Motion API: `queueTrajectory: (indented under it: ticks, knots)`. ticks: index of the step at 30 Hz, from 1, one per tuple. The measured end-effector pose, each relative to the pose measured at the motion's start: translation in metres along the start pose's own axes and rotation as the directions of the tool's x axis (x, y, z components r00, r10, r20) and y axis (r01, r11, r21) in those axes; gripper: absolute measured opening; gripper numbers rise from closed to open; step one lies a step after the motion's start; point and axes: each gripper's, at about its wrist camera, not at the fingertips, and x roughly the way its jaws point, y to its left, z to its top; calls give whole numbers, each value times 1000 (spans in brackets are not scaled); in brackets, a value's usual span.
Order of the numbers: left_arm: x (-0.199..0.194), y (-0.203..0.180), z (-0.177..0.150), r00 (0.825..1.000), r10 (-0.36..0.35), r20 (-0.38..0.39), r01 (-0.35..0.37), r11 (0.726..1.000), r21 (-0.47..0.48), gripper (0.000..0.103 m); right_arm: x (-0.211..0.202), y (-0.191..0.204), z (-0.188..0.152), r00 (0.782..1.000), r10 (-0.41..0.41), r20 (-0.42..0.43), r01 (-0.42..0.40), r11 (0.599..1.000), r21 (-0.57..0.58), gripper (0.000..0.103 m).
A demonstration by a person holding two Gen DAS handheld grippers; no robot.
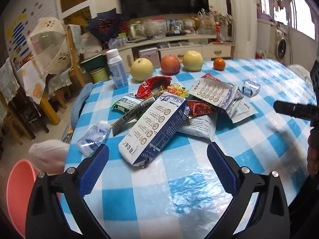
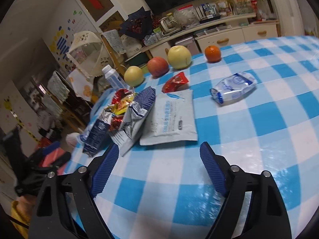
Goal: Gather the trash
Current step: 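Grasp the printed white carton with left tool while right grasps white MAGICDAY pouch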
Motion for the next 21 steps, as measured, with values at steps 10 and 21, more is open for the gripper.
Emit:
queueTrajectory:
  ticks: [10, 21]
  knots:
    - [41, 11, 13, 998, -35, -48, 36, 999, 29, 99, 15, -24, 19, 988, -148, -34, 149, 989, 23, 83]
    - [71, 26, 27, 986, -149, -73, 151, 988, 17, 99, 20, -88, 53, 958, -282, -42, 285, 955, 87, 88]
